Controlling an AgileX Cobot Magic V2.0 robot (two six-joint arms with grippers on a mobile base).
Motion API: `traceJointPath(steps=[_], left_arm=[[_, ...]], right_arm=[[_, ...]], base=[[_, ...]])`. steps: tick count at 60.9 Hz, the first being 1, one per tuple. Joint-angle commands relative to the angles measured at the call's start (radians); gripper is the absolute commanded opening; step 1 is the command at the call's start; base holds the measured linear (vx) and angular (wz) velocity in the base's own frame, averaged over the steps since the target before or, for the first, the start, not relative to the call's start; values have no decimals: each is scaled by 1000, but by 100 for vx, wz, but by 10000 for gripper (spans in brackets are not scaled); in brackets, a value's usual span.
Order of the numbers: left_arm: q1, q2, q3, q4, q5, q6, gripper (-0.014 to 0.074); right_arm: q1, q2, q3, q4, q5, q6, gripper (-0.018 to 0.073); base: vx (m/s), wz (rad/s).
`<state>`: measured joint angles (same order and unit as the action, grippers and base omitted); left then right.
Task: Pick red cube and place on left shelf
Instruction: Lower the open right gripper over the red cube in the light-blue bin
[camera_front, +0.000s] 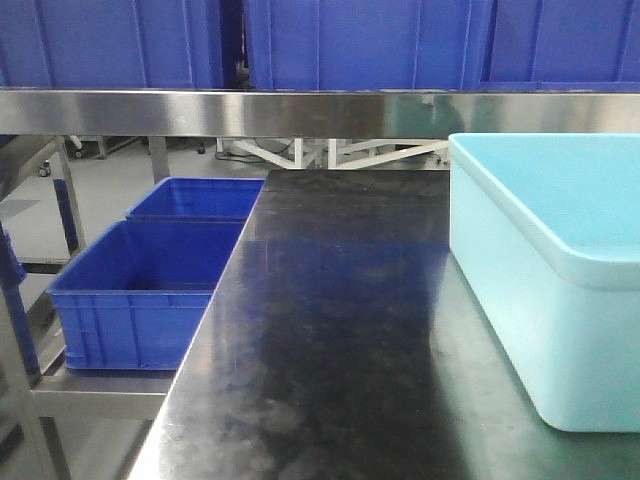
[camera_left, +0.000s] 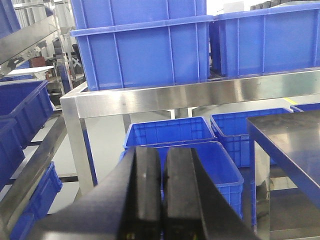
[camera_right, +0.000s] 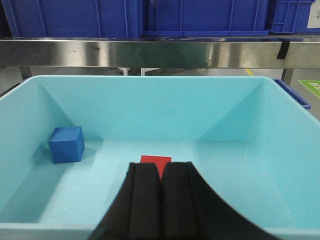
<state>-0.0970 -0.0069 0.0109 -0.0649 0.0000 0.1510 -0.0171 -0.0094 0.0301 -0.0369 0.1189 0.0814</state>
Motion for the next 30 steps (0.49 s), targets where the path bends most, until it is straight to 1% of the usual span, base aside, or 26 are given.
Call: traceJointPath(steps=[1, 30], left_arm=[[-6, 8, 22, -2, -84, 2, 106], [-6, 8, 22, -2, -84, 2, 106]], right_arm=[[3, -16, -25, 0, -84, -6, 57], [3, -16, -25, 0, -84, -6, 57]], base=[[0, 0], [0, 0]])
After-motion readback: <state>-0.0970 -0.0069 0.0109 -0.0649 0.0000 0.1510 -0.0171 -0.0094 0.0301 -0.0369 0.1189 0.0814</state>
